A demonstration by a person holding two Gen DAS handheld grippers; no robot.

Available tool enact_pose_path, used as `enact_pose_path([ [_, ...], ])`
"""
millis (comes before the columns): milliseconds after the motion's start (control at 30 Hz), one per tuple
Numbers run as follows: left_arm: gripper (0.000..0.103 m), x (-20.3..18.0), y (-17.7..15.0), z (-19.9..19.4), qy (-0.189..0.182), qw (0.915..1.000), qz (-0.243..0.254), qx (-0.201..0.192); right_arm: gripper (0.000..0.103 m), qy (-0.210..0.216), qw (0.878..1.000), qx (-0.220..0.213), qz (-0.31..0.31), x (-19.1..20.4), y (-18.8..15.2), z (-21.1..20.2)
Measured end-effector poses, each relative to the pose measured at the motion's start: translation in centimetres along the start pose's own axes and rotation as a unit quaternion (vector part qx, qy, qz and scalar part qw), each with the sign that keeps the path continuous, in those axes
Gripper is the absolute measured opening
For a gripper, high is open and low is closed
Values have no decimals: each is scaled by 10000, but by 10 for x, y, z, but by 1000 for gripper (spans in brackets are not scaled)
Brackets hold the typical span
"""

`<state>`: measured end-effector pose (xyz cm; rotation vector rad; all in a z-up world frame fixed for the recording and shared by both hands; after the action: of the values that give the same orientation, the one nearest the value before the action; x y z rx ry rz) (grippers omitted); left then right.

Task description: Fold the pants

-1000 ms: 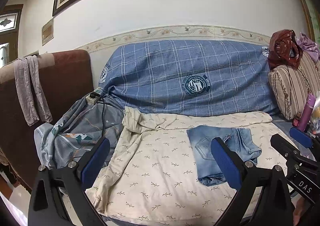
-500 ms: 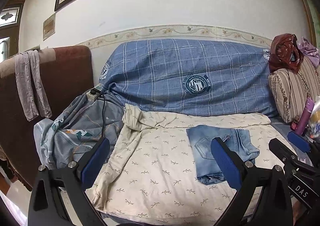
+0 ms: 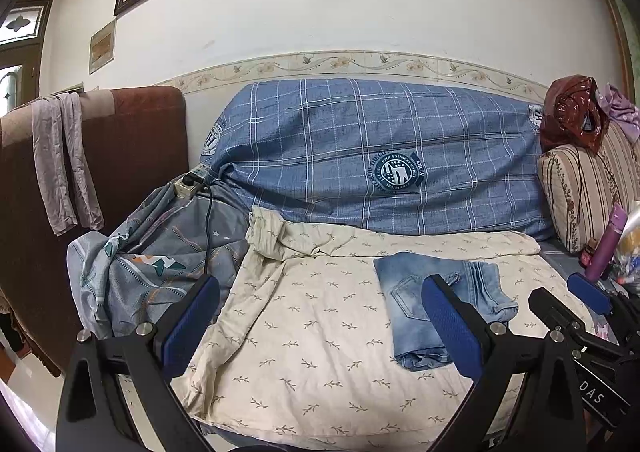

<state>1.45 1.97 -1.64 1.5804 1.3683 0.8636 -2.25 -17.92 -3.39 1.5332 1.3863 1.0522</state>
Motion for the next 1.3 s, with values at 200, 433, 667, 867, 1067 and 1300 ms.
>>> enact_pose_path([
  [200, 101, 6, 0, 0, 75, 10000, -44, 8, 74, 17, 10000, -65, 46, 4, 4, -4],
  [433, 101, 14, 0, -1, 112, 9998, -135, 19, 74, 60, 9999, -108, 15, 12, 8, -6],
  [667, 101, 21, 0, -3, 121, 9997, -224, 18, 74, 90, 9999, -112, -96, 21, 8, -5],
  [867, 101, 27, 0, -1, 124, 9995, -276, 27, 74, 114, 9997, -137, -145, 26, 9, -5],
  [1067, 101, 32, -1, 0, 147, 9993, -334, 41, 74, 150, 9996, -121, -229, 33, 8, -4],
  [1300, 101, 34, -3, 7, 155, 9991, -374, 103, 74, 181, 9995, -34, -272, 38, 3, 4],
])
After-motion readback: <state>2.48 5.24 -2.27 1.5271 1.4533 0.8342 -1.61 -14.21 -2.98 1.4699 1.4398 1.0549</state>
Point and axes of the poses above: each gripper's, at about its wrist camera, not at the fingertips, and z roughly the way its jaws point, x to its left, y to its top, the point moved 7 cm from there along z, roughly the way its jaws point, and after that the axes turned 6 degrees about -y, right-handed, at the moved point
